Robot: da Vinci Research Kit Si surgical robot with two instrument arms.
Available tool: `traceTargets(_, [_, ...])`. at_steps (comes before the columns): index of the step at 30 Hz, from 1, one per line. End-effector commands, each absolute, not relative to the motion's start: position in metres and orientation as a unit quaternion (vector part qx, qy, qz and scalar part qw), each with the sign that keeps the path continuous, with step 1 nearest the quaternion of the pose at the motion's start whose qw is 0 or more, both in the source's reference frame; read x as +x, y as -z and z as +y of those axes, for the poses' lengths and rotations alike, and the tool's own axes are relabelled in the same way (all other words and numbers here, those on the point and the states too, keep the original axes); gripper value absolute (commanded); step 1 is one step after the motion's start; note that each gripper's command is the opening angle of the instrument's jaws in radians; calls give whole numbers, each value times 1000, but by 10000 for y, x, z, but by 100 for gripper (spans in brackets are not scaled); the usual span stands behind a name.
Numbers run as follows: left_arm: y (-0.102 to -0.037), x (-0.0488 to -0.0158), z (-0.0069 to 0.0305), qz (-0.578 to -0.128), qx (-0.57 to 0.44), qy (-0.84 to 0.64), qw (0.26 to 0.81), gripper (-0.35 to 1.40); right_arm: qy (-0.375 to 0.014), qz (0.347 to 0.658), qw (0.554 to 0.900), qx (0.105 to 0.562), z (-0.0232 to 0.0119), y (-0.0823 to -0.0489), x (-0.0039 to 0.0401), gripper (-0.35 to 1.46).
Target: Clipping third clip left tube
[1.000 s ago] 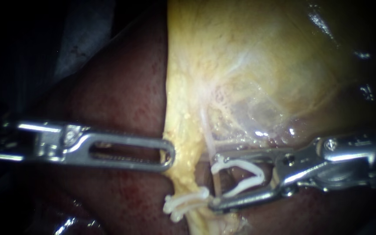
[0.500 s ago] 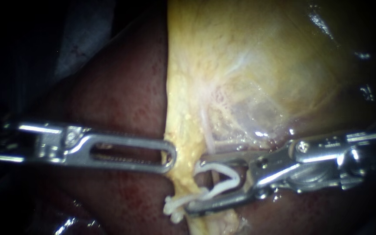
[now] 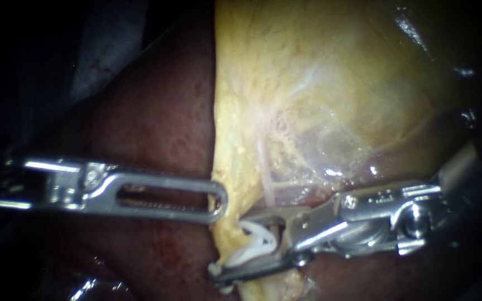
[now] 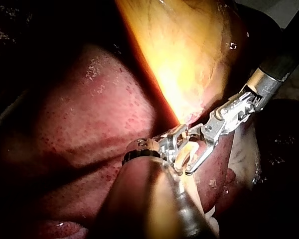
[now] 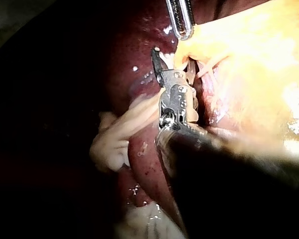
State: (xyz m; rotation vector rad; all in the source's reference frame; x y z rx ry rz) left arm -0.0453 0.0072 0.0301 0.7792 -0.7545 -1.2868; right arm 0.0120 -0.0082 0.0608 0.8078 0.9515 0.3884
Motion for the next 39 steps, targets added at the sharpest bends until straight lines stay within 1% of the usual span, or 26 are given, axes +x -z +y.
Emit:
traceTargets(1, [-301, -453, 72, -334, 345, 570, 666, -35, -179, 443, 794, 376, -82, -609, 122, 57])
traceTargets(9, [-302, -454, 72, -334, 345, 570, 666, -35, -169, 439, 792, 389, -83, -609, 136, 55])
traceTargets(21, [-302, -454, 72, -334, 345, 570, 666, -35, -169, 438, 792, 390, -80, -608, 137, 54])
traceTargets(26, [-302, -454, 72, -334, 345, 570, 666, -35, -175, 440, 791, 387, -70, -602, 135, 54])
traceTargets(35, [-302, -456, 72, -334, 344, 571, 666, -35, -193, 442, 789, 381, -41, -581, 133, 54])
traceTargets(39, [-303, -456, 72, -334, 344, 571, 666, -35, -194, 442, 789, 381, -38, -580, 134, 54])
